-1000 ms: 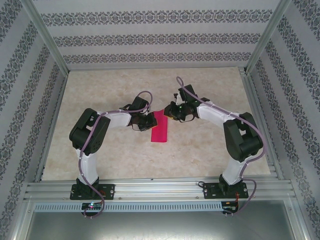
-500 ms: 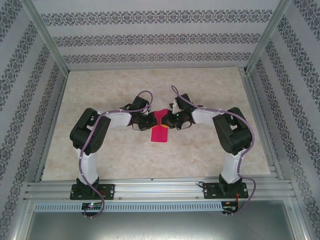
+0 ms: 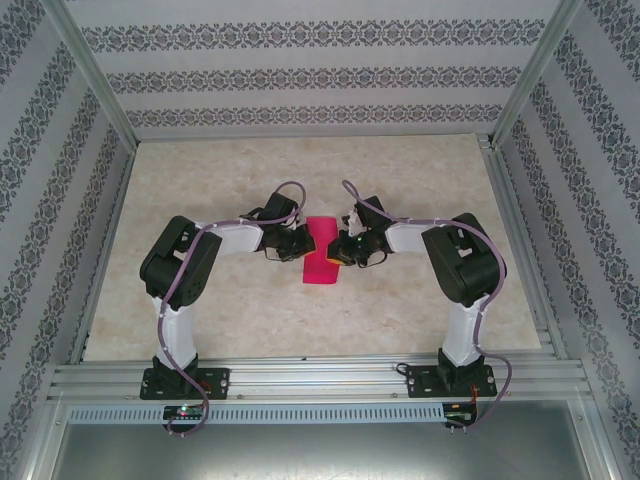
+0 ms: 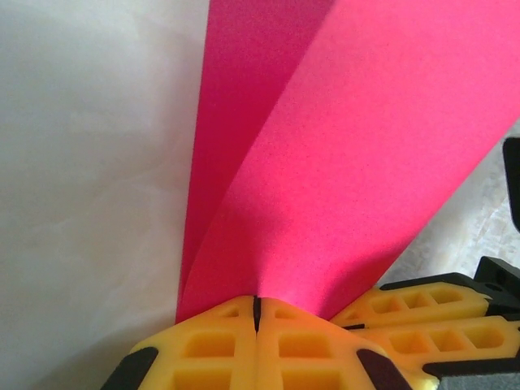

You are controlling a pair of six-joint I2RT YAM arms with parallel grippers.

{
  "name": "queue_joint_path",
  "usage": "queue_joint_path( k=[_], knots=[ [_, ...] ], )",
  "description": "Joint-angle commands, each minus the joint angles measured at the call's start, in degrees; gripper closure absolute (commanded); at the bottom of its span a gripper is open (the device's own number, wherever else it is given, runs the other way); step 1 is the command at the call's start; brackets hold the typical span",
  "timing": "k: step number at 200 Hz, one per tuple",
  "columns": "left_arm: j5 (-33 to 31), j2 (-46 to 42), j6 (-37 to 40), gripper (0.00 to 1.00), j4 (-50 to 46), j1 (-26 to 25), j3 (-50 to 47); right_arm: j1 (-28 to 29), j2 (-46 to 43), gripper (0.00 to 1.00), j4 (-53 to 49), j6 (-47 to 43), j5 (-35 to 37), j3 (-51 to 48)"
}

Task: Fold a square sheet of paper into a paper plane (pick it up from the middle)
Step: Fold the square sheet of paper in half at the center of the table.

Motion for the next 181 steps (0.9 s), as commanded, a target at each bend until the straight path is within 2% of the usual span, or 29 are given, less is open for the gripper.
queue_joint_path(
  k=[1,49,121,181],
  knots=[
    [-1.41,2.31,1.17,0.98,-2.85,-0.73,-1.05,0.16,-4.47,0.88,2.24,-0.22,-1.73,-1.59],
    [-1.28,2.31,1.27,0.98,-2.93,-0.73,-0.84,0.24,-5.07,0.91,5.66,1.07,-4.05,-4.98],
    [-1.22,2.48,1.54,0.98,-3.39,-0.76,-0.45,0.47,-1.80,0.91,6.87,-1.71,0.11,-11.51],
    [-1.35,2.39,1.64,0.98,-3.69,-0.75,-0.30,0.94,-10.33,0.90,7.42,-1.73,-3.65,-10.82]
  ],
)
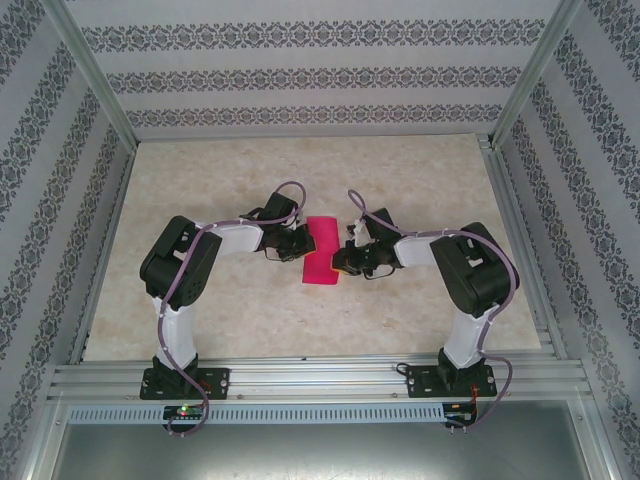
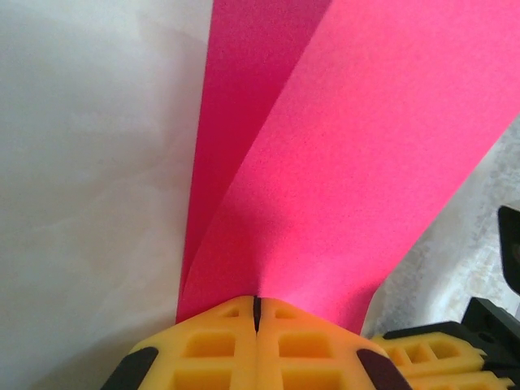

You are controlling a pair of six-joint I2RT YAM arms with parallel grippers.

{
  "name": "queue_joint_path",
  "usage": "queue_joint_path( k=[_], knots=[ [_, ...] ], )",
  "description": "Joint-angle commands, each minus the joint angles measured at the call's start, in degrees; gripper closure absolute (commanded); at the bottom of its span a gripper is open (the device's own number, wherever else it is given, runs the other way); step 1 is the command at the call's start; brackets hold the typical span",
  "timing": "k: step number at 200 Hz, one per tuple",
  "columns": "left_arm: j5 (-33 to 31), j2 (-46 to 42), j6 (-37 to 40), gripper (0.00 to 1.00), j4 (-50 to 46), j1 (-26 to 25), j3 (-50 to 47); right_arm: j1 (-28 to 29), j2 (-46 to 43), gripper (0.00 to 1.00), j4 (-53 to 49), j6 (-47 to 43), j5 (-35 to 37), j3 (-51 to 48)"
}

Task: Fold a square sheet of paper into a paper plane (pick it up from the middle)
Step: Fold the square sheet of paper in half at the center of the table.

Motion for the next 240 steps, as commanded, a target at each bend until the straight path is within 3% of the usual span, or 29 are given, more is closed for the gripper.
queue_joint_path(
  k=[1,101,172,240],
  knots=[
    [-1.34,2.37,1.46,0.98,-3.67,-0.74,-0.29,0.90,-4.48,0.91,-0.39,-1.36,-1.51,-0.47],
    [-1.22,2.38,1.65,0.98,-3.88,-0.74,-0.26,2.71,1.30,0.92,1.66,-2.67,-0.13,-5.59],
    [-1.34,2.54,1.75,0.98,-4.21,-0.73,-0.10,2.82,-6.33,0.91,1.47,-1.62,-2.35,-5.47],
    [-1.30,2.46,2.08,0.98,-4.45,-0.79,-0.15,3.66,-0.70,0.93,-1.12,-4.21,0.44,-7.17]
  ],
)
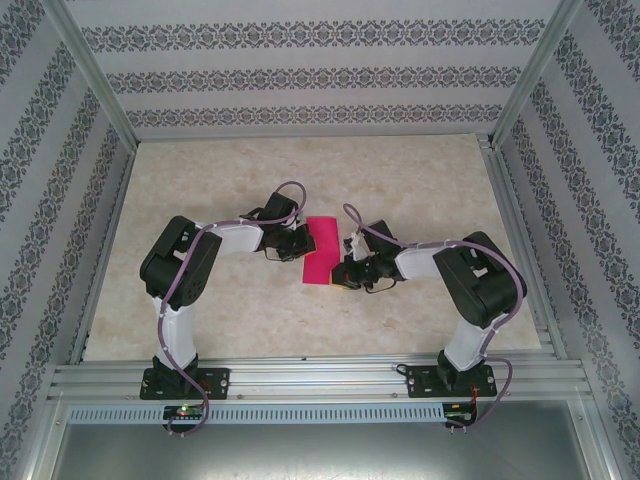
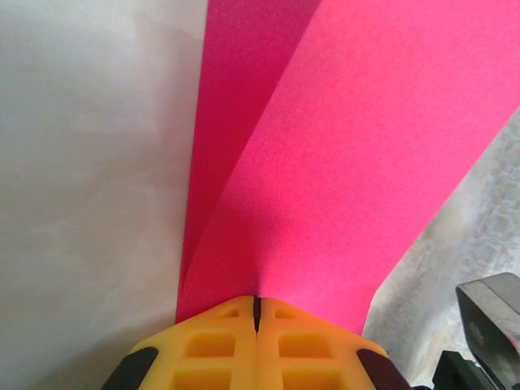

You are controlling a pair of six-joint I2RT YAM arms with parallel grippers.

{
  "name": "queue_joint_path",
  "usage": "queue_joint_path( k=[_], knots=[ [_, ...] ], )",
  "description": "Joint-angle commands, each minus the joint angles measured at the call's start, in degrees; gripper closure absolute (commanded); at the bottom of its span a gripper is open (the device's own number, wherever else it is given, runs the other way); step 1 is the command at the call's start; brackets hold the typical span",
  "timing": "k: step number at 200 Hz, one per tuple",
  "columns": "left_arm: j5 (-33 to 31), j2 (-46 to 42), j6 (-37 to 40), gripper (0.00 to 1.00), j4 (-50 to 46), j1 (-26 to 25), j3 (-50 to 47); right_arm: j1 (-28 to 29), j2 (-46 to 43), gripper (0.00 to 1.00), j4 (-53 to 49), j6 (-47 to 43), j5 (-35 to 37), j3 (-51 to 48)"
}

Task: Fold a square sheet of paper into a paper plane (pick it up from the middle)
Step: Fold the square sheet of paper in half at the center of the table.

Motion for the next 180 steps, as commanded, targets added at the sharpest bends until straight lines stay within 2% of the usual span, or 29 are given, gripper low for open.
queue_joint_path(
  k=[1,34,56,79,109,180],
  knots=[
    [-1.50,2.43,1.58,0.98,-4.40,-0.76,-0.15,0.44,2.35,0.93,-2.21,-2.26,1.61,-1.11],
    [-1.52,2.54,1.61,0.98,-4.58,-0.74,-0.13,-0.50,-4.23,0.92,-3.25,-1.09,0.82,1.61],
    [-1.54,2.57,1.98,0.98,-5.06,-0.79,0.09,-3.53,-6.16,0.92,-2.89,0.27,0.97,5.83],
    [-1.74,2.54,2.15,0.98,-5.28,-0.73,0.05,-6.14,-2.25,0.92,-3.41,0.18,0.50,11.58],
    [-1.64,2.87,2.29,0.98,-5.41,-0.77,0.18,-6.57,4.51,0.93,-2.96,0.77,-0.85,17.31],
    [-1.73,2.98,2.57,0.98,-5.77,-0.77,0.21,-6.74,11.96,0.92,-1.40,-0.31,2.44,14.58]
  ],
)
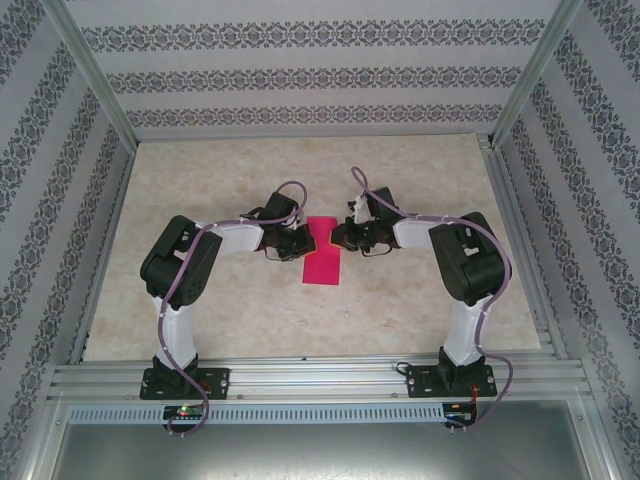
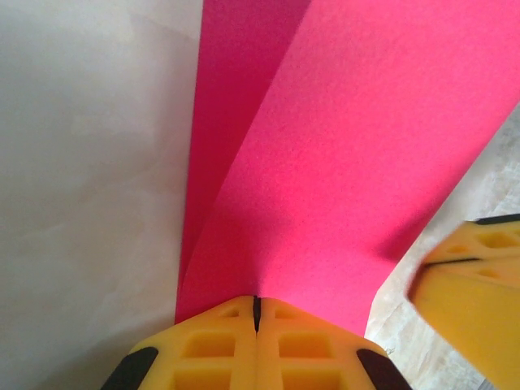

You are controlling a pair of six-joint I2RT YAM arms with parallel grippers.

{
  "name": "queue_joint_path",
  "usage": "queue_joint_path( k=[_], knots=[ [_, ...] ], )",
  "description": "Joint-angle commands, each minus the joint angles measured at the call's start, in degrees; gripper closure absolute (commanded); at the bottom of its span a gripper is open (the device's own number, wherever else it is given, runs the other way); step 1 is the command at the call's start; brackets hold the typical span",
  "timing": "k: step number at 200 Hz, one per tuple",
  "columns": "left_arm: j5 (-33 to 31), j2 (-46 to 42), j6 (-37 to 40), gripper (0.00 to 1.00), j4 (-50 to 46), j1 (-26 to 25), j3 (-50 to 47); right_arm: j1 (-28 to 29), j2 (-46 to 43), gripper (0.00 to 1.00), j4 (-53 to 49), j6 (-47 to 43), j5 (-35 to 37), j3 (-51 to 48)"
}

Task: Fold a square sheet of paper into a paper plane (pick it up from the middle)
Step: Fold the square sheet of paper in half at the center of the table.

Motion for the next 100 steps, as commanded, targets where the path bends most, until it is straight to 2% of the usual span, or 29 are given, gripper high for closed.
queue_joint_path(
  k=[1,53,100],
  knots=[
    [-1.79,2.75,1.62,0.98,-5.22,-0.79,-0.31,0.16,2.57,0.92,0.26,-1.06,1.57,-2.34],
    [-1.77,2.68,1.76,0.99,-5.29,-0.74,0.01,0.23,1.82,0.91,-0.95,-1.04,1.51,-3.40],
    [-1.84,2.52,2.06,0.98,-6.23,-0.76,0.84,-0.38,-0.41,0.92,-3.24,-1.12,-0.24,2.86]
  ],
)
